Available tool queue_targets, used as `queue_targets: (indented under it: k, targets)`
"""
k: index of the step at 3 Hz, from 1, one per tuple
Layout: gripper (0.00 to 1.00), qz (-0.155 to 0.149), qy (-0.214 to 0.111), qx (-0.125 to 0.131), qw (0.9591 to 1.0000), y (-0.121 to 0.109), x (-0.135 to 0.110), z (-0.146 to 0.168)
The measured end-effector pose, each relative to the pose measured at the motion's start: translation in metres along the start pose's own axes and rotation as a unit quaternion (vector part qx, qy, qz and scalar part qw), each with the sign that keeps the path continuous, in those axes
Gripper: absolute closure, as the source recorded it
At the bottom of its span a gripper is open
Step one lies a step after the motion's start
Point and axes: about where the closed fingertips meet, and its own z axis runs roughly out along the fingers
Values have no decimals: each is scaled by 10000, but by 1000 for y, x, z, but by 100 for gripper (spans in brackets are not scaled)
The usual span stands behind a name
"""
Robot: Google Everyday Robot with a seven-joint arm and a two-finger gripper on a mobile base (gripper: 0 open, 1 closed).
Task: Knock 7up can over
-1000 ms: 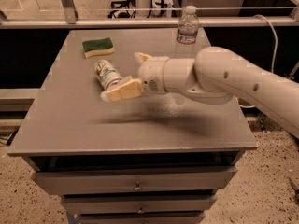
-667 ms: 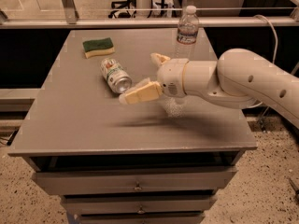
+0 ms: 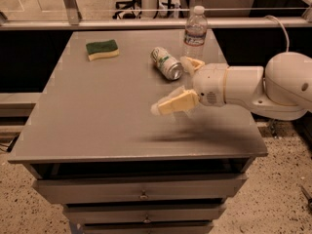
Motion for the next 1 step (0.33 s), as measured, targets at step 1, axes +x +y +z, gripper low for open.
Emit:
queue_targets:
  k: [1]
  targets:
    - [0, -5, -3, 9, 10000, 0, 0, -1]
